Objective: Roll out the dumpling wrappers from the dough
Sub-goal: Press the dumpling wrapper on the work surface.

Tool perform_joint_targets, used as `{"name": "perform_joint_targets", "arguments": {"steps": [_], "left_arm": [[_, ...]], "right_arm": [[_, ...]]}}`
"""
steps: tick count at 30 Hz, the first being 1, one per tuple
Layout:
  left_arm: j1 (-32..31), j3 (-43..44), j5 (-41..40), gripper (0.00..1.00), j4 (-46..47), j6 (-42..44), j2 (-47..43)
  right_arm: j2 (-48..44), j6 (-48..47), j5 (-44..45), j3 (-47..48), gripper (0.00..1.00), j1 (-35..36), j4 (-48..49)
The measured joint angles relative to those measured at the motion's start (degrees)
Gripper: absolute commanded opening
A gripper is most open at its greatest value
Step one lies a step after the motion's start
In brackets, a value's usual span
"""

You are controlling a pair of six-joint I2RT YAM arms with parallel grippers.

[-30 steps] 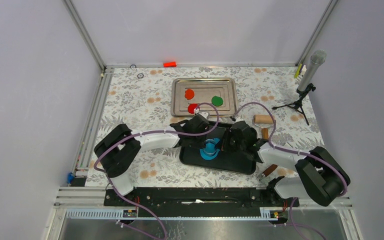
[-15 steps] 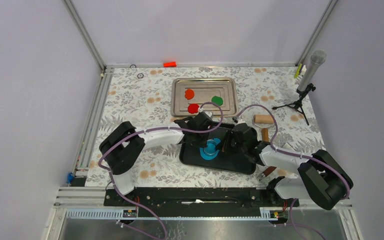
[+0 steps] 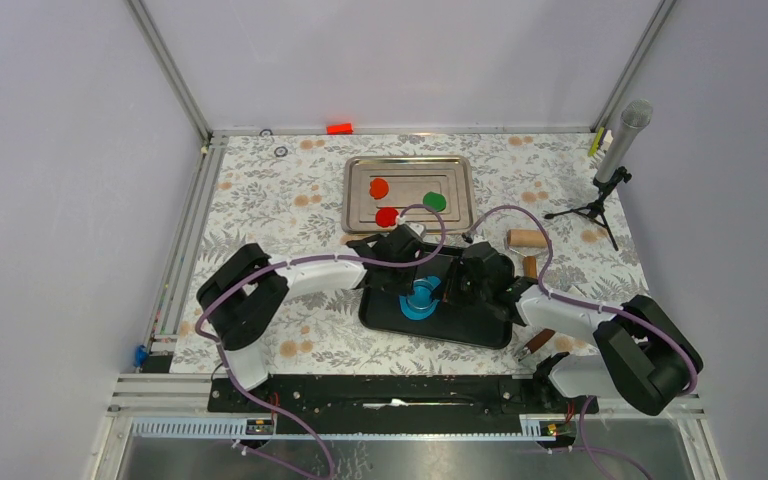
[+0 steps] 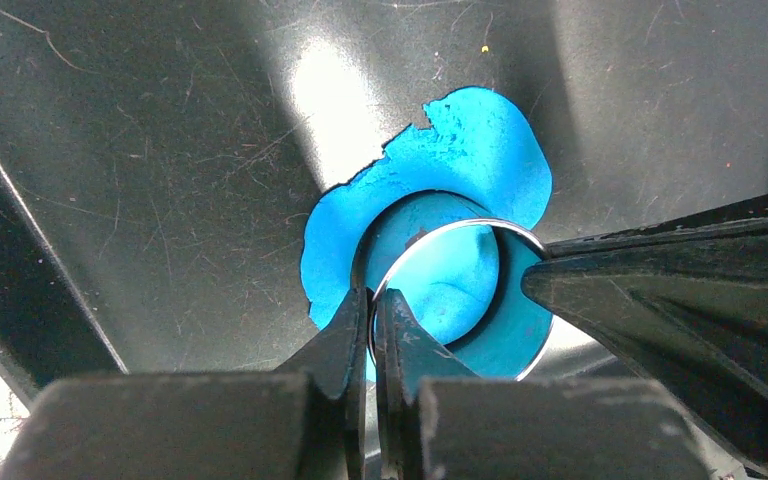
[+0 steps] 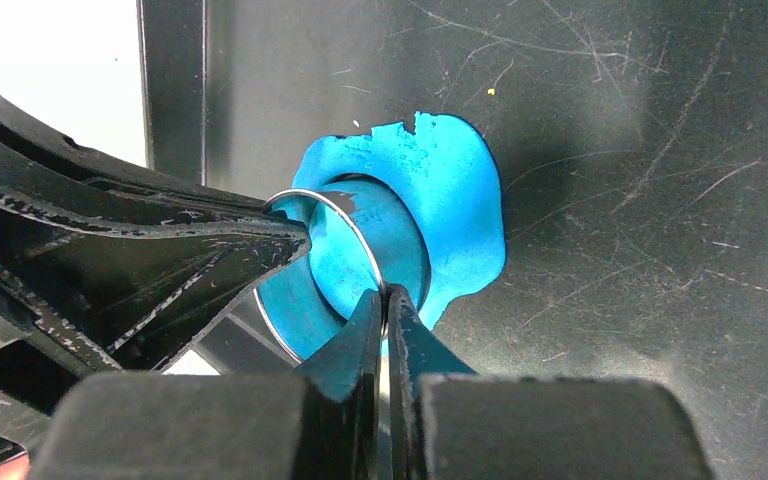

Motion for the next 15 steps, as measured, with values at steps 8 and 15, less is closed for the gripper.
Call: {"name": "perform_joint_targets", "arguments": {"steps": [8, 15], "left_arm": [[0.3, -7.2, 0.5, 0.00, 8.1, -1.1, -3.7], [0.3, -8.1, 0.5, 0.00, 10.1, -1.7, -4.1]], "right_arm": [[0.4, -0.4, -0.8, -0.6, 0.00, 0.0, 2.0], [0.5, -0.5, -0.9, -1.0, 0.00, 0.0, 3.0]]}}
